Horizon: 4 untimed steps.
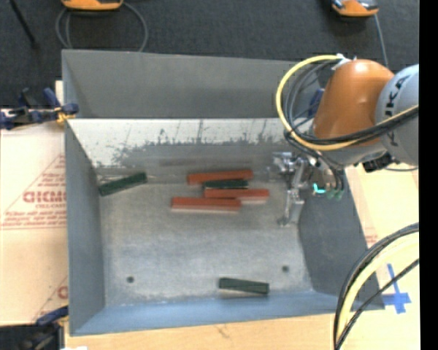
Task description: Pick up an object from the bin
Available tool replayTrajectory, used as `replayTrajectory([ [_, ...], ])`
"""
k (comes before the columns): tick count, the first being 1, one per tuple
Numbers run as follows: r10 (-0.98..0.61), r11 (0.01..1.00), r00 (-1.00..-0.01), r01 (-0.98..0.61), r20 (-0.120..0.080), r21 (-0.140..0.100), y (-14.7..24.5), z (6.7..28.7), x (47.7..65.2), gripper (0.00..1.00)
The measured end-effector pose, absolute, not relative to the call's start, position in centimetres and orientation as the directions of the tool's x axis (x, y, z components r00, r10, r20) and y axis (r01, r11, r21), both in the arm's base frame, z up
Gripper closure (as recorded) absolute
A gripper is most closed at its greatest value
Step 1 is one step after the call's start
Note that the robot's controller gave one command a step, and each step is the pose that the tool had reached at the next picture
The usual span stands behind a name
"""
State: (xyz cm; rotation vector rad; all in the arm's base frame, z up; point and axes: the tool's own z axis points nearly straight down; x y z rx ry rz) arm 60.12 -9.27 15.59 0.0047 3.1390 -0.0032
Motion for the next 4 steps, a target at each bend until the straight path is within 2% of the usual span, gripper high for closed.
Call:
replayTrajectory([
  [1, -0.053, 0.999, -0.998, -0.053, -0.014, -0.005, -9.0, 7.0, 64.4, 0.00],
  [2, -0.055, 0.998, -0.998, -0.055, -0.018, -0.006, -9.0, 7.6, 64.6, 1.00],
  [3, -0.055, 0.998, -0.998, -0.055, -0.009, -0.003, -7.8, 8.1, 64.8, 1.00],
  [4, 0.086, 0.996, -0.996, 0.086, -0.004, 0.002, -4.5, 9.1, 64.6, 1.00],
])
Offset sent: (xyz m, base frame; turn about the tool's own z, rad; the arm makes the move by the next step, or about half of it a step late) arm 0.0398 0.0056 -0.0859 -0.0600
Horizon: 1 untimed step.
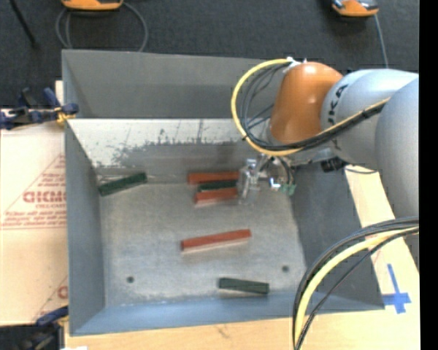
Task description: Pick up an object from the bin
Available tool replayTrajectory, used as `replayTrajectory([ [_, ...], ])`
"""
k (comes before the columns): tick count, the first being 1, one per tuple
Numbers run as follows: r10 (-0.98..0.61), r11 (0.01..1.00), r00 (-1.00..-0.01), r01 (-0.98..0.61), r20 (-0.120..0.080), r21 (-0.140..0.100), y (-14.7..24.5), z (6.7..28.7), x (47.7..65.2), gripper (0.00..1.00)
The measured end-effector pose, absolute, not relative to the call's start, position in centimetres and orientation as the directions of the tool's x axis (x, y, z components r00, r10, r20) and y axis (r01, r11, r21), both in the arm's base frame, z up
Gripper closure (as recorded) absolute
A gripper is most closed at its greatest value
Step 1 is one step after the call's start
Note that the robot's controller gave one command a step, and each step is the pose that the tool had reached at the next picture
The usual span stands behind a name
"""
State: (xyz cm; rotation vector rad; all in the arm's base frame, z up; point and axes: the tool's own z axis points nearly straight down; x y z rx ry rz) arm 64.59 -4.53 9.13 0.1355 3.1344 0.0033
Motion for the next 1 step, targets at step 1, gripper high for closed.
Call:
replayTrajectory([
  [1, 0.085, 0.996, -0.996, 0.085, -0.004, 0.000, -4.66, 9.11, 64.59, 0.00],
])
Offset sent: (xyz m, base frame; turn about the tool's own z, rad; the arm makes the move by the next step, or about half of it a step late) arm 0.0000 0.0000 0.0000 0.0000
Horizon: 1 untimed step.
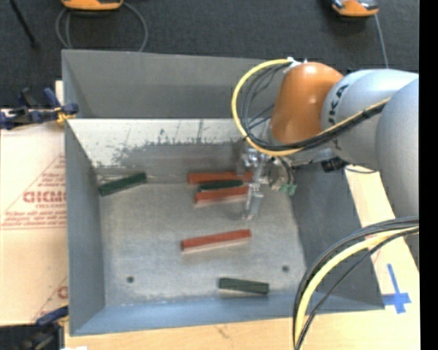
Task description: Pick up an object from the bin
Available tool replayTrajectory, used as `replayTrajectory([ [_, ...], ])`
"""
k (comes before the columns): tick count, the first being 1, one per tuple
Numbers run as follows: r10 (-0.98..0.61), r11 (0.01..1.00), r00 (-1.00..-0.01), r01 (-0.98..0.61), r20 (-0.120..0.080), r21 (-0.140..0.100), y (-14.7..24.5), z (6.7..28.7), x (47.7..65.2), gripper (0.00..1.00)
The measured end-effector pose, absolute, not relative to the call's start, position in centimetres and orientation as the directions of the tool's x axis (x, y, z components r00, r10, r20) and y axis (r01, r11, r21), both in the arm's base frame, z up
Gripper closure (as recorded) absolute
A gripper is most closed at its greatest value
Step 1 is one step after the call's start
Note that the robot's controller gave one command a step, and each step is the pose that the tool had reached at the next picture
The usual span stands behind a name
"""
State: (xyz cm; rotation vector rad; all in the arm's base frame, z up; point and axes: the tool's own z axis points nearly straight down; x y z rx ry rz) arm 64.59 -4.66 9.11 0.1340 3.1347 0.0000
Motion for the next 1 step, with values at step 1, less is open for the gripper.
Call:
replayTrajectory([
  [1, -0.076, 0.997, -0.997, -0.076, 0.004, -0.003, -1.07, 7.09, 65.44, 0.00],
])
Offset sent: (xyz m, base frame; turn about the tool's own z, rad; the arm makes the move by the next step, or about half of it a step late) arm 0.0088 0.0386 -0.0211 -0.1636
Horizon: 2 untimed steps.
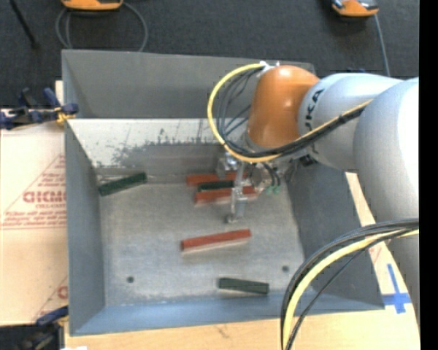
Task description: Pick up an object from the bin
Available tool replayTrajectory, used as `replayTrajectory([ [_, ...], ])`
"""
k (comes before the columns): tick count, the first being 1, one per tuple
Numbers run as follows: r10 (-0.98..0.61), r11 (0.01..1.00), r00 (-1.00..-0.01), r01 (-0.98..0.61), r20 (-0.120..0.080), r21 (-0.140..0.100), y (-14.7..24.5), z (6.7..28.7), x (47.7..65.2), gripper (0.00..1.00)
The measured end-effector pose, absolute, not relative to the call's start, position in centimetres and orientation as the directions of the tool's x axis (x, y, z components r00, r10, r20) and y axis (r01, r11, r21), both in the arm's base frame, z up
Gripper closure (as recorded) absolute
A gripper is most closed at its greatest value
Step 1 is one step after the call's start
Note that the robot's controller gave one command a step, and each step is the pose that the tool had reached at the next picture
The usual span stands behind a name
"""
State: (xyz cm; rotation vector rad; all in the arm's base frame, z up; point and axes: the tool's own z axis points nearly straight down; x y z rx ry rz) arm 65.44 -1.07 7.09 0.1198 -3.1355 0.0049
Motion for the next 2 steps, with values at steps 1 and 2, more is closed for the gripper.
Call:
replayTrajectory([
  [1, -0.076, 0.997, -0.997, -0.076, -0.013, -0.002, -1.0, 7.6, 65.9, 1.00],
  [2, -0.058, 0.998, -0.998, -0.058, -0.014, -0.006, -9.3, 21.4, 65.8, 1.00],
])
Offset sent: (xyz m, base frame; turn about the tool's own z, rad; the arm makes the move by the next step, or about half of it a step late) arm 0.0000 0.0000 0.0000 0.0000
